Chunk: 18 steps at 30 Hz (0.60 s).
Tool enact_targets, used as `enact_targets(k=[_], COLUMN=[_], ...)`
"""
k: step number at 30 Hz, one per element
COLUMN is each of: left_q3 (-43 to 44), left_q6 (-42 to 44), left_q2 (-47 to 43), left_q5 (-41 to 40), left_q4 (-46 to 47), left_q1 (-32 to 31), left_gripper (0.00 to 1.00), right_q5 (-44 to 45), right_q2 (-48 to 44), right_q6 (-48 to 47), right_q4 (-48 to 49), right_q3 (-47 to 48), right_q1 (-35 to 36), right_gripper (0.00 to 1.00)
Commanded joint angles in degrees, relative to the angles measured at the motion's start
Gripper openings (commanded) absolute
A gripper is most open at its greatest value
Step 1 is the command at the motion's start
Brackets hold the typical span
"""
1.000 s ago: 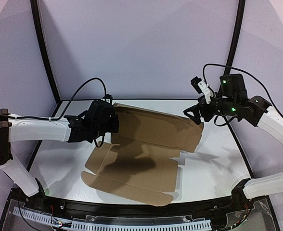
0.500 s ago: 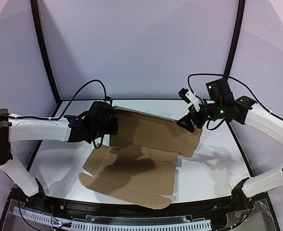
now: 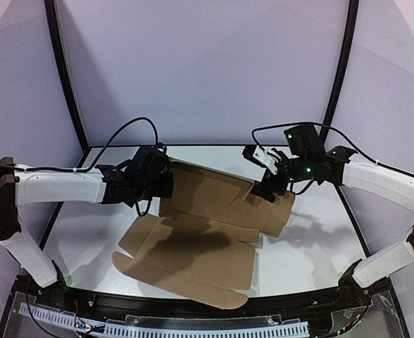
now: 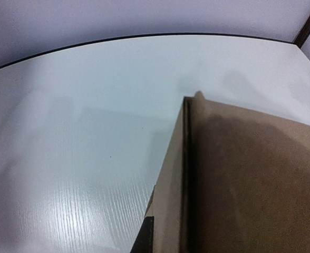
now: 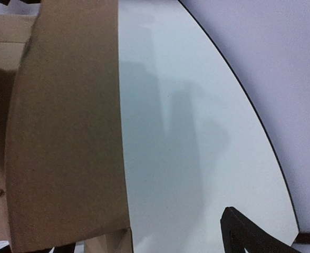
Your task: Fold the paper box
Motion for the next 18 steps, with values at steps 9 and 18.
enact_targets(k=[9,18], left_q3=[3.9,3.9], left_q6=[-0.8,-6.0], left_q2=[1.5,0.9], left_q5=[8.5,2.4], left_q4=[-3.4,-4.7], left_q1=[-0.6,-0.6], left_gripper=[0.01,0.01], right_q5=[-6.2,-0.2], right_q2=[3.2,-0.3], right_q6=[-7.9,-3.6], right_q4=[9.5,15.5], right_q3=[0.9,-2.0], right_q1=[0.9,0.9], right_gripper=[0.76,0.82])
